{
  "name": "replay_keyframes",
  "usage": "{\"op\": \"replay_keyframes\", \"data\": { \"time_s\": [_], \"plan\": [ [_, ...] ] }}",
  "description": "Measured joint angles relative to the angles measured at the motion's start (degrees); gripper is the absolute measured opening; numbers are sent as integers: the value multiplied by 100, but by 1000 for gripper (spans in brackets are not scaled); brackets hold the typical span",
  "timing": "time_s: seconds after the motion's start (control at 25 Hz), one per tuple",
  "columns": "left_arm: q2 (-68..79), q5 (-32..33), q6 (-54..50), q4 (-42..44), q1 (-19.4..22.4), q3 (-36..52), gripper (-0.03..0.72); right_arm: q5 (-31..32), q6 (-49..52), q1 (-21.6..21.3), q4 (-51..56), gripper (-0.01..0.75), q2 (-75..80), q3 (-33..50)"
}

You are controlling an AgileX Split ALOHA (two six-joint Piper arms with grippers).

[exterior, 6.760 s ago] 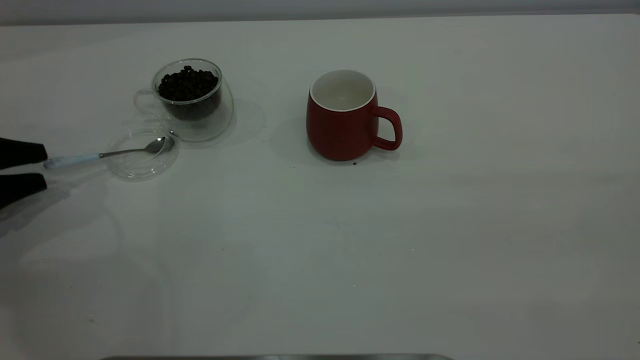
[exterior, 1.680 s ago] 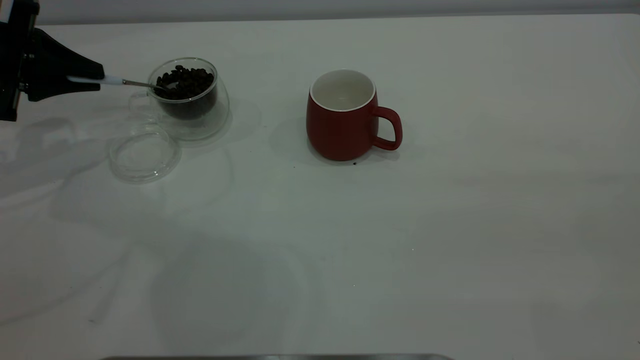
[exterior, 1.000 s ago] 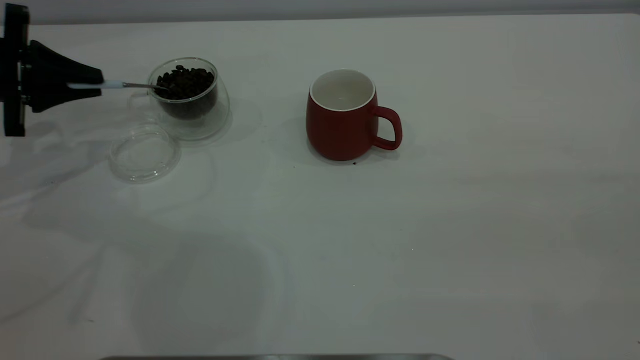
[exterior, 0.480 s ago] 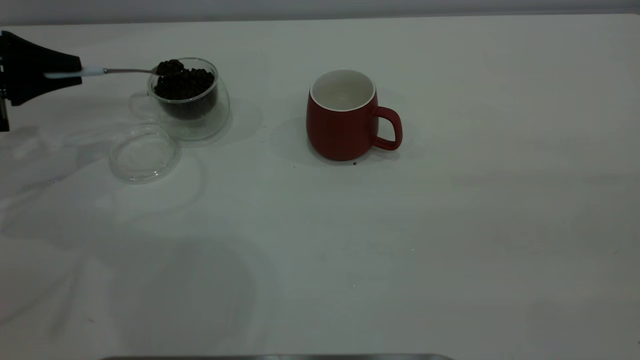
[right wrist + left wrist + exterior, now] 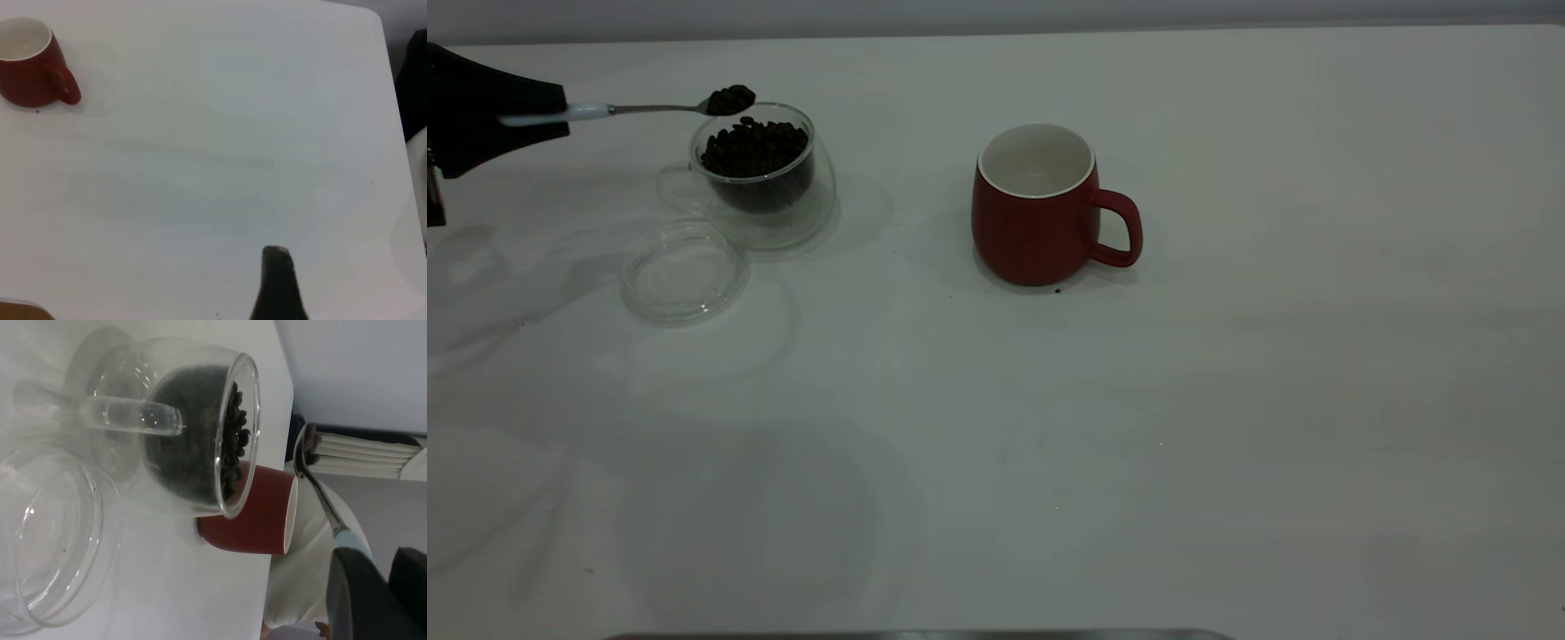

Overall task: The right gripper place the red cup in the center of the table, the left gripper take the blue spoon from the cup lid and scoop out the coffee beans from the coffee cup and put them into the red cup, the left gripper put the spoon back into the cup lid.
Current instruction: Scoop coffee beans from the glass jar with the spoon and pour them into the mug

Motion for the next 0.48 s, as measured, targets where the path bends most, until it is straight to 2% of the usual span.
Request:
{"op": "replay_keyframes", "data": {
  "time_s": [0.48],
  "plan": [
    [0, 0, -113, 0, -39, 0, 120, 0, 0, 0, 0, 587, 0, 0]
  ]
}}
